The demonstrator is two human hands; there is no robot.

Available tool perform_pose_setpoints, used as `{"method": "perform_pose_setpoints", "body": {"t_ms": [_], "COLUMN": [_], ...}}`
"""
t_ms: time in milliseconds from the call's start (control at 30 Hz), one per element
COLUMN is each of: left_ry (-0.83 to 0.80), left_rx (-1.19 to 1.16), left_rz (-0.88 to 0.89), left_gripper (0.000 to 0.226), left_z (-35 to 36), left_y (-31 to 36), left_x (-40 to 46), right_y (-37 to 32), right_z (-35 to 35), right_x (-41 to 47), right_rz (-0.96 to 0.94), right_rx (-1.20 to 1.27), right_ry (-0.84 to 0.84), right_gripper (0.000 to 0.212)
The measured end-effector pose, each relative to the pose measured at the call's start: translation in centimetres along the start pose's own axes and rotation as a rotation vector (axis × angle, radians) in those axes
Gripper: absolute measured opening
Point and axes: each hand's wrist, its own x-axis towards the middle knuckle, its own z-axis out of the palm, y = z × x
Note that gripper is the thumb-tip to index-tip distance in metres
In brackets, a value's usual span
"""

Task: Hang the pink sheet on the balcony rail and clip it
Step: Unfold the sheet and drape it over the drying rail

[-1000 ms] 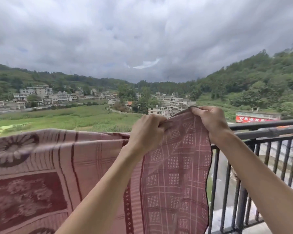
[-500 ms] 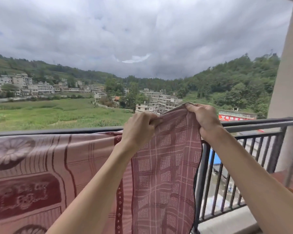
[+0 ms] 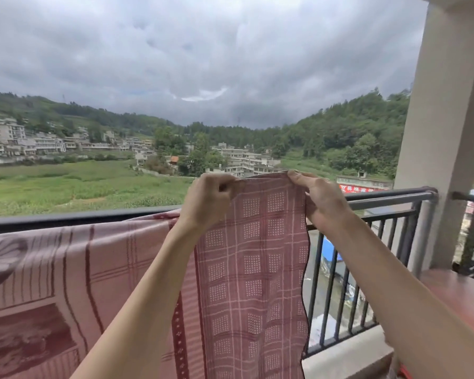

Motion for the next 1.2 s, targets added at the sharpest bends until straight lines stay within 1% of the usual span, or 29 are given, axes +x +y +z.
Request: {"method": "perform_pose_setpoints", "body": {"t_ms": [67, 100, 167, 300, 367, 400, 500, 567, 667, 733, 867, 1067, 1200], "left_ry": [0.018, 0.026, 0.023, 0.018, 0.026, 0.01, -0.035, -0.042, -0.035, -0.043, -0.002, 0.026, 0.019], "left_rx": [0.022, 0.028, -0.003, -0.104, -0.129, -0.123, -0.003, 0.056, 0.041, 0.022, 0.062, 0.136, 0.144], "left_rz": [0.01, 0.011, 0.005, -0.028, -0.021, -0.004, 0.011, -0.004, -0.045, -0.067, -0.081, -0.093, -0.112], "left_gripper": [0.021, 0.025, 0.033, 0.039, 0.038, 0.037, 0.036, 0.04, 0.036, 0.035, 0.031, 0.023, 0.021], "left_z": [1.7, 2.6, 4.5, 9.1, 8.9, 9.2, 11.7, 13.0, 15.3, 17.2, 19.9, 24.6, 26.7], "left_y": [0.0, 0.1, 0.0, 0.1, 0.8, 1.3, 2.0, 2.3, 3.0, 4.1, 5.5, 7.7, 8.5], "left_x": [1.1, 1.8, 3.4, 5.9, 4.2, 3.8, 5.0, 6.1, 7.3, 7.8, 8.4, 10.1, 11.9], "right_y": [-0.1, -0.3, -0.7, -1.6, -1.7, -2.0, -2.7, -2.7, -2.9, -3.4, -4.7, -6.6, -6.9], "right_z": [-1.2, -2.0, -3.6, -6.9, -7.2, -7.8, -10.5, -12.0, -14.4, -16.1, -19.0, -23.4, -25.5], "right_x": [1.7, 2.5, 4.5, 7.9, 6.3, 5.9, 7.2, 8.5, 10.5, 11.5, 12.6, 14.7, 16.4], "right_rz": [-0.014, -0.025, -0.049, -0.09, -0.085, -0.08, -0.047, -0.014, -0.009, -0.008, 0.009, 0.029, 0.033], "right_rx": [-0.006, -0.014, -0.027, -0.061, -0.063, -0.042, -0.013, -0.015, -0.023, -0.023, -0.039, -0.053, -0.049], "right_ry": [-0.017, -0.022, -0.02, -0.029, -0.05, -0.052, -0.038, -0.039, -0.023, -0.015, -0.046, -0.022, -0.014], "right_gripper": [0.018, 0.016, 0.003, 0.006, 0.006, 0.007, 0.007, 0.006, 0.014, 0.015, 0.02, 0.042, 0.047]}}
